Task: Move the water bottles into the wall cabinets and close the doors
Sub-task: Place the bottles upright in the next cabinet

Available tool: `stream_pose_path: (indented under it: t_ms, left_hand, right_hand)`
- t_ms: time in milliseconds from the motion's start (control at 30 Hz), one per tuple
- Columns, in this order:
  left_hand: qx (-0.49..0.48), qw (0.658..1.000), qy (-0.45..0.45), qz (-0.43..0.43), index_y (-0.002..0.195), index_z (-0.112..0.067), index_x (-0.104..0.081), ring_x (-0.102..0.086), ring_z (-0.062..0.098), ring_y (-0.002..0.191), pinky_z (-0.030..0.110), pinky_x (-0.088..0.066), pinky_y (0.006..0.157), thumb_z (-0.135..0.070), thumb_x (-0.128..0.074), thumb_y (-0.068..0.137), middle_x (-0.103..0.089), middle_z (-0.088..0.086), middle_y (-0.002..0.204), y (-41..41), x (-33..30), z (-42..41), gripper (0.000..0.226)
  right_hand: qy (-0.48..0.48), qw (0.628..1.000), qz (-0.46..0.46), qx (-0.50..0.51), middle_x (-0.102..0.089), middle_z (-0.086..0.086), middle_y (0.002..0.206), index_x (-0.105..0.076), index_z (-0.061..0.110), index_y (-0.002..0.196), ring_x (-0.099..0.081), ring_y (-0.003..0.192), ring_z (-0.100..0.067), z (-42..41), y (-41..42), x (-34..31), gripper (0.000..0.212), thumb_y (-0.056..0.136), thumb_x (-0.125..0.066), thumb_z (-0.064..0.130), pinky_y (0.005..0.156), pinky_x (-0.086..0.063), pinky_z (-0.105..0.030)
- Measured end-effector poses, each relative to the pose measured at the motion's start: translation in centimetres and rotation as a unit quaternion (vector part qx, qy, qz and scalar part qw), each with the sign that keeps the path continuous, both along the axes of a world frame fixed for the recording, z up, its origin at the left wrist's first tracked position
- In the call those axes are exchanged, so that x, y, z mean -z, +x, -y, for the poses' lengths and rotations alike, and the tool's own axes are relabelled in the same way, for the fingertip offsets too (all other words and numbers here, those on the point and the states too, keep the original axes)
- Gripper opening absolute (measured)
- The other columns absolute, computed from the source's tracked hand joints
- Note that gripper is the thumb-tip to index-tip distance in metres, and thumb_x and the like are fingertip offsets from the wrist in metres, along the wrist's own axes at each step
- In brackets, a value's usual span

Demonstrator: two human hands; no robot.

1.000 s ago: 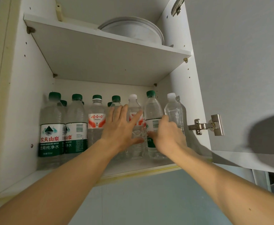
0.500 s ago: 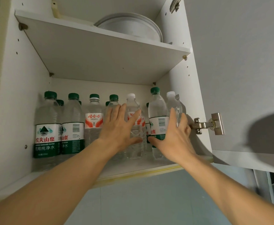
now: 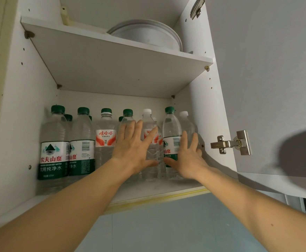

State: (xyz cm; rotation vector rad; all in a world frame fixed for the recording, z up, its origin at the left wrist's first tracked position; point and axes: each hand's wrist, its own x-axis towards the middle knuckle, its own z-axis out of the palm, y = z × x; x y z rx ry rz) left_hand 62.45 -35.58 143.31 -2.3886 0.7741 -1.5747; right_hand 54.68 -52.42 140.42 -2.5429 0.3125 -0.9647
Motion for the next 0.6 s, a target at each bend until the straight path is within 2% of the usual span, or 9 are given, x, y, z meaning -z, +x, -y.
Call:
stream_pose_path:
  t_ms: [133,233,300,400,500,600]
  left_hand:
    - [-0.029,0.999,0.014,0.004,0.159,-0.030,0.010,0.008,0.041,0.153,0.060,0.000,0.123,-0.085,-0.045,0.081,0.008,0.019,0.166,0.3,0.1,0.0,0.110]
    - [-0.019,1.000,0.021,-0.003,0.159,-0.030,0.003,0.009,0.041,0.153,0.060,0.001,0.123,-0.079,-0.050,0.084,0.008,0.017,0.165,0.3,0.1,0.0,0.104]
    - [0.015,1.000,0.008,-0.001,0.157,-0.030,-0.005,0.003,0.040,0.153,0.059,-0.004,0.123,-0.072,-0.054,0.087,0.002,0.016,0.165,0.2,-0.3,-0.2,0.095]
    - [0.060,0.997,-0.039,-0.020,0.158,-0.030,-0.010,0.000,0.038,0.152,0.054,-0.008,0.122,-0.062,-0.059,0.090,0.000,0.013,0.165,0.2,-1.2,-1.2,0.090]
    - [0.062,0.996,-0.032,-0.055,0.158,-0.033,-0.010,0.003,0.035,0.152,0.052,-0.005,0.122,-0.056,-0.068,0.087,0.002,0.009,0.165,0.5,-1.8,-2.5,0.094]
    - [0.052,0.997,-0.014,-0.055,0.158,-0.033,-0.006,0.004,0.035,0.151,0.052,-0.004,0.122,-0.050,-0.074,0.083,0.003,0.008,0.164,0.6,-1.7,-2.8,0.102]
  right_hand:
    - [-0.007,1.000,-0.011,0.011,0.034,-0.012,0.161,0.027,0.022,0.156,-0.011,0.149,-0.048,-0.3,1.0,-0.4,0.112,0.093,-0.057,0.061,0.112,-0.034,-0.053]
    - [-0.014,0.999,-0.023,0.017,0.028,-0.013,0.163,0.017,0.019,0.159,-0.013,0.148,-0.048,-0.3,0.9,-0.6,0.109,0.092,-0.060,0.060,0.112,-0.034,-0.052]
    - [-0.013,0.999,-0.028,0.015,0.012,-0.014,0.163,-0.001,0.017,0.159,-0.015,0.146,-0.046,0.0,0.4,-0.7,0.101,0.091,-0.065,0.055,0.111,-0.035,-0.051]
    - [-0.027,0.999,-0.031,0.014,-0.025,-0.014,0.146,-0.033,0.016,0.144,-0.025,0.138,-0.040,0.9,-0.7,-0.5,0.073,0.088,-0.070,0.045,0.103,-0.041,-0.047]
    - [-0.031,0.999,-0.031,-0.014,-0.055,-0.012,0.130,-0.044,0.014,0.133,-0.053,0.121,-0.035,1.3,-1.0,-0.3,0.053,0.089,-0.070,0.029,0.098,-0.050,-0.046]
    - [-0.032,0.999,-0.021,-0.017,-0.065,-0.010,0.118,-0.051,0.011,0.123,-0.064,0.105,-0.032,0.9,-0.9,-0.4,0.039,0.089,-0.070,0.020,0.090,-0.056,-0.044]
